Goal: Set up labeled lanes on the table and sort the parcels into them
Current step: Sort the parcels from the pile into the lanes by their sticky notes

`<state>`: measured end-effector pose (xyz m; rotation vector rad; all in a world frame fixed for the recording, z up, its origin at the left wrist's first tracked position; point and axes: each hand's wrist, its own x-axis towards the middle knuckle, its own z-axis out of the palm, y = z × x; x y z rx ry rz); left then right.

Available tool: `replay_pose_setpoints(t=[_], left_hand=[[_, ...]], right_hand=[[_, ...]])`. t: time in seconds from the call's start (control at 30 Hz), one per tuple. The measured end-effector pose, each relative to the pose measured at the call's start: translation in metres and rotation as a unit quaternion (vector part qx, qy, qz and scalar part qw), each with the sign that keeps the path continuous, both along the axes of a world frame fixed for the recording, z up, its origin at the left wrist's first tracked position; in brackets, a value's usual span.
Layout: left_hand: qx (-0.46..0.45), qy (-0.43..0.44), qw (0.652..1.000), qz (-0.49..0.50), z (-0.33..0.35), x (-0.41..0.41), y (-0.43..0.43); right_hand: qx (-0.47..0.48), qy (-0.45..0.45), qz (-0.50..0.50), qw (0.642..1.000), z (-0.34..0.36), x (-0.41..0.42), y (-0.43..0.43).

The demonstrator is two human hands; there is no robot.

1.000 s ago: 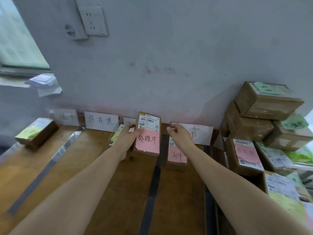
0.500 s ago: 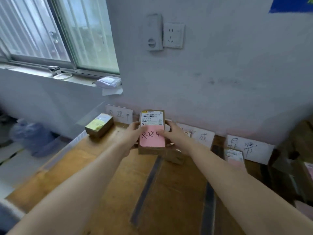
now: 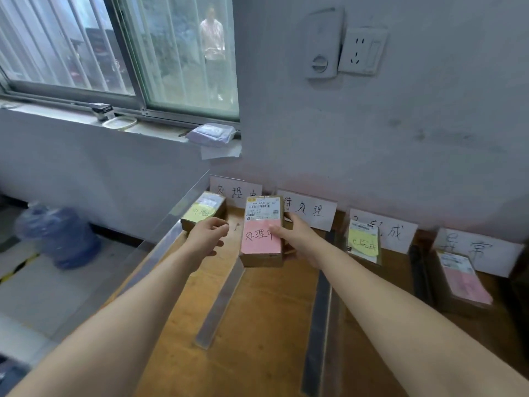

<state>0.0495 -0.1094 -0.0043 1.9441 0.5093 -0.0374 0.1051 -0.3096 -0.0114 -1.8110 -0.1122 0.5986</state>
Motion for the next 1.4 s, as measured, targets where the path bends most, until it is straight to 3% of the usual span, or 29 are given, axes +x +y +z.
replay_pose_setpoints(t=[0.47, 0.83, 0.97, 1.13, 1.4], left_hand=[[-0.03, 0.018, 0.998, -0.055, -0.02, 0.07, 0.01], [0.018, -0.03, 0.988, -0.148, -0.016, 0.128, 0.042], [0.16, -0.07, 0.975, -0.138, -0.012, 0.145, 0.087], [0.365, -0.049, 0.92, -0.138, -0.025, 0.162, 0.154], [0.27, 0.057, 0.944, -0.178, -0.058, 0.172, 0.195]], right_hand=[[0.028, 0.009, -0.024, 0.999, -0.027, 0.062, 0.034], [0.028, -0.034, -0.135, 0.99, -0.007, 0.091, 0.056], [-0.026, -0.062, -0.143, 0.987, -0.008, 0.107, 0.097], [-0.127, -0.011, -0.132, 0.983, -0.035, 0.132, 0.156], [-0.22, 0.099, -0.183, 0.953, -0.097, 0.16, 0.192]])
